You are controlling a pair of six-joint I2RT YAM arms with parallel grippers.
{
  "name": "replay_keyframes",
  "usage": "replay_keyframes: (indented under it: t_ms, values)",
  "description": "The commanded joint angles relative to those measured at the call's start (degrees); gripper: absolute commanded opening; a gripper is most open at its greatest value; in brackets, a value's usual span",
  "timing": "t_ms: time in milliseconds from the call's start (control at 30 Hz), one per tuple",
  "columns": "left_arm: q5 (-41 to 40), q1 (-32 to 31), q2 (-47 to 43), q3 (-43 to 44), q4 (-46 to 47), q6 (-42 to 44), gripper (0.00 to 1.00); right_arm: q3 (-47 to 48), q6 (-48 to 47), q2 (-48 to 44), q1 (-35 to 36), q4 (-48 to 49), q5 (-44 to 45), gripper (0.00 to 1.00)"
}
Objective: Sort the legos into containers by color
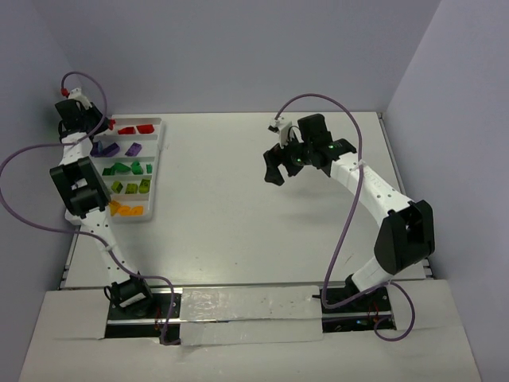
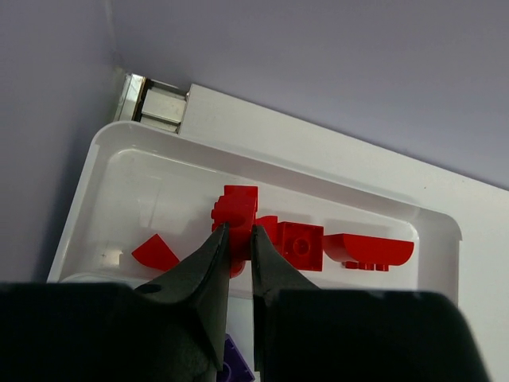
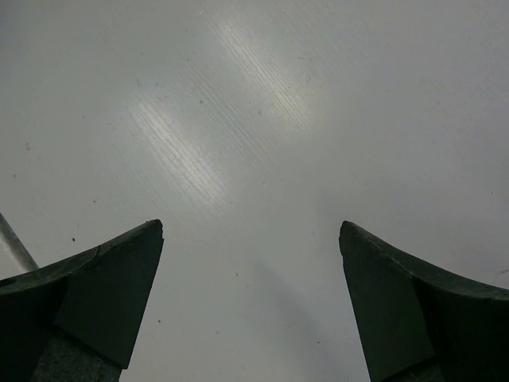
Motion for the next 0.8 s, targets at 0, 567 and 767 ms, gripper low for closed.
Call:
replay_keyframes:
  t_ms: [0, 567, 767]
  values:
    - [-0.01, 0.02, 0.82, 2.78, 1.99, 0.81, 0.27, 2.97, 0.42, 1.37, -0.37, 0.07, 0.56, 0.98]
    - [3.88, -3.34, -15.01, 7.13, -5.28, 4.83, 0.65, 4.06, 2.46, -0.81, -0.77, 2.43, 1.88, 0.99]
    - [3.98, -13.94, -35.85, -10.45, -12.79, 11.09, 0.99, 1.9, 5.92, -5.19, -4.26, 5.26, 3.11, 1.0]
